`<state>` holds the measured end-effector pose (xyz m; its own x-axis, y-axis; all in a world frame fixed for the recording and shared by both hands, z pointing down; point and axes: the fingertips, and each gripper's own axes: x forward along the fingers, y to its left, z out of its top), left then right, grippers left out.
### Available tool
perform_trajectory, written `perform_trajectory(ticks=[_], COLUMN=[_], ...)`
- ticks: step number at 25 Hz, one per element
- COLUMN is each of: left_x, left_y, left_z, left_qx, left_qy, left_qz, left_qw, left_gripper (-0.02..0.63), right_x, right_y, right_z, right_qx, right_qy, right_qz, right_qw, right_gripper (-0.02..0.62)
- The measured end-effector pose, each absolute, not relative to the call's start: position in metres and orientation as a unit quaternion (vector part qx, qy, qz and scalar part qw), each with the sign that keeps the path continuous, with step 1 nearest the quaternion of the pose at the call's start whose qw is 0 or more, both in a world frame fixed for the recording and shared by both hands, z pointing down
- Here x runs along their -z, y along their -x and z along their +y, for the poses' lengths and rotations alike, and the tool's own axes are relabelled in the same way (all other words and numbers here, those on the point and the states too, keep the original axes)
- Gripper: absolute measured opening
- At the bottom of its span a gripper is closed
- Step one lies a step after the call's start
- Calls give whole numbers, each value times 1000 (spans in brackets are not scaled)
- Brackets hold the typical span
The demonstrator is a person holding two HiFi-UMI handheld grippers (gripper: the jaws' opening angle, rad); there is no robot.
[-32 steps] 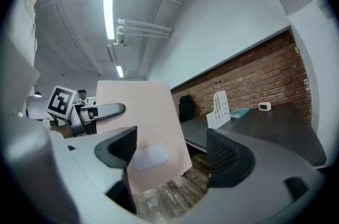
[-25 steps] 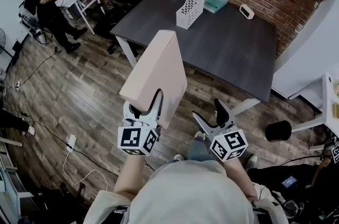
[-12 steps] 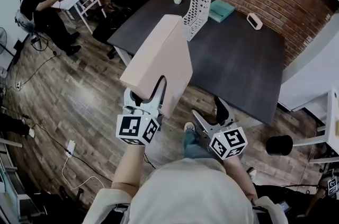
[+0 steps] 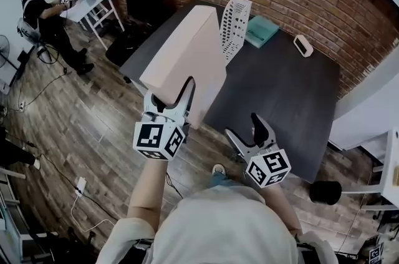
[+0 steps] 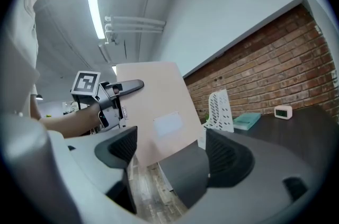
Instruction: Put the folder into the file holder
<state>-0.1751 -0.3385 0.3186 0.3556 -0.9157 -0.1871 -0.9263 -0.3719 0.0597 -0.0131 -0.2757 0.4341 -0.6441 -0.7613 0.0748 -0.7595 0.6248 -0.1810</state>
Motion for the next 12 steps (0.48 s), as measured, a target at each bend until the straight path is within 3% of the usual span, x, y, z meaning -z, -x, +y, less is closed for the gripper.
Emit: perform_trajectory(ticks=[12], left_x=[-319], left_y=[150], left_z=[-473], left_qx=[-67], left_qy=[830], left_qz=[552], left_qw=[48], left_gripper=[270], right_x=[-446], right_y=[-14], right_z=[-369], right_qx=[114], right_qy=[421], right_qz=[900], right_qw=[2], right_gripper=[383])
